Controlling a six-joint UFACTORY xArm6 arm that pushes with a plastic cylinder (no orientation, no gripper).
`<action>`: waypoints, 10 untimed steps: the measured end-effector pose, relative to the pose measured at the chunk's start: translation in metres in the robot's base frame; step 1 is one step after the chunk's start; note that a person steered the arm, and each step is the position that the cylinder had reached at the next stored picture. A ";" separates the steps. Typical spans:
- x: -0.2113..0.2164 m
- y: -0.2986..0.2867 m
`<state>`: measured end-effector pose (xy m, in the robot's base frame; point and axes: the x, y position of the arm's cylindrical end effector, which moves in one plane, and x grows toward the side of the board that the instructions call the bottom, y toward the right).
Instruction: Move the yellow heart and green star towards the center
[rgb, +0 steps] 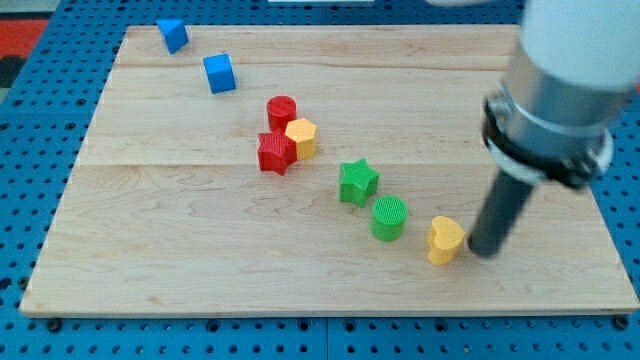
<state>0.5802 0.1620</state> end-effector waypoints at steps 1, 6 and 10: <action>-0.015 -0.035; -0.118 -0.084; -0.140 -0.132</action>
